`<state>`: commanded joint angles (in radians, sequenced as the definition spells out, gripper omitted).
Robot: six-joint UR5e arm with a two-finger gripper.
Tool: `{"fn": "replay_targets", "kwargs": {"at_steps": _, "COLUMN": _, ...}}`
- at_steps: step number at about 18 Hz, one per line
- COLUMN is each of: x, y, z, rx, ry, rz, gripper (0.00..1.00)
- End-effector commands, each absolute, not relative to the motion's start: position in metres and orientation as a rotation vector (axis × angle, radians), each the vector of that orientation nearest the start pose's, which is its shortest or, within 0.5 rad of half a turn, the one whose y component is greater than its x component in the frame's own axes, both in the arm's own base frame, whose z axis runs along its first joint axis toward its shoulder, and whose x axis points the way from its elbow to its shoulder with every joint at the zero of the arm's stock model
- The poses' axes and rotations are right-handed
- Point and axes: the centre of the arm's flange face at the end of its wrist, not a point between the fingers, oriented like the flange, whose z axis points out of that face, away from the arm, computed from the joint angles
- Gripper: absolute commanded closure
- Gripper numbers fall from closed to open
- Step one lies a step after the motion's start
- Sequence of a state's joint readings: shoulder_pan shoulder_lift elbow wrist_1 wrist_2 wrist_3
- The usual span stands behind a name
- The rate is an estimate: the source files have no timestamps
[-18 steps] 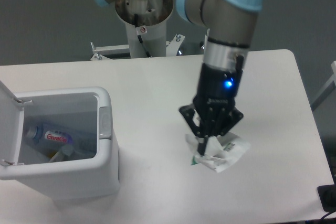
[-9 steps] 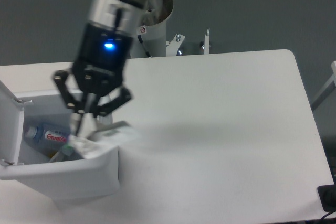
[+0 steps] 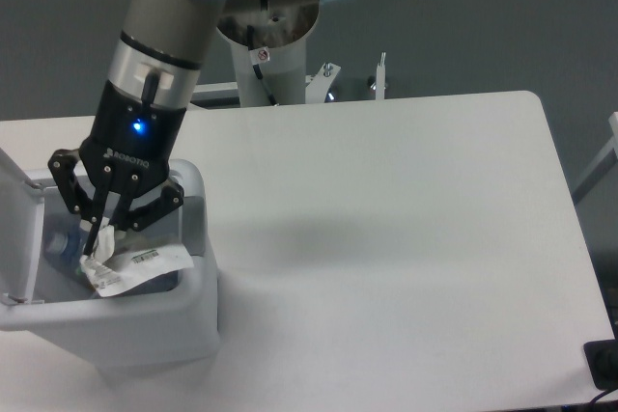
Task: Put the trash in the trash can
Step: 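Carry the wrapper into the bin and open the gripper, then raise the open gripper up out of the bin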
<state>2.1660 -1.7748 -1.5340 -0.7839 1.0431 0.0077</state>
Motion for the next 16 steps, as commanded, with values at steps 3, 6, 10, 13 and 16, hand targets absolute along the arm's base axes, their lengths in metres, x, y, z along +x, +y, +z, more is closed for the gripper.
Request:
{"fn": "replay_targets", "kwargs": {"at_steps": 3, "x": -0.186, "y": 0.600, "z": 0.510, "rx": -2.329, "ry": -0.468, "rz": -0.354, "gripper": 0.00}}
{"fn": "replay_targets", "kwargs": {"at_steps": 6, "x": -0.186, "y": 0.598, "z": 0.518, "rx": -2.324, "ry": -0.468, "rz": -0.334, "gripper": 0.00}}
{"fn": "replay_targets", "kwargs": {"at_steps": 10, "x": -0.218, "y": 0.586, "z": 0.519, "rx": -2.360, "ry": -0.516, "rz": -0.111, "gripper": 0.00}}
{"fn": "replay_targets", "kwargs": {"at_steps": 13, "x": -0.293, "y": 0.554, "z": 0.539, "rx": -2.306, "ry": -0.603, "rz": 0.003, "gripper": 0.00}}
{"fn": "replay_targets", "kwargs": {"at_steps": 16, "x": -0.350, "y": 0.520, "z": 0.543, "rx": -2.342, "ry": -0.560, "rz": 0.199, "gripper": 0.00}}
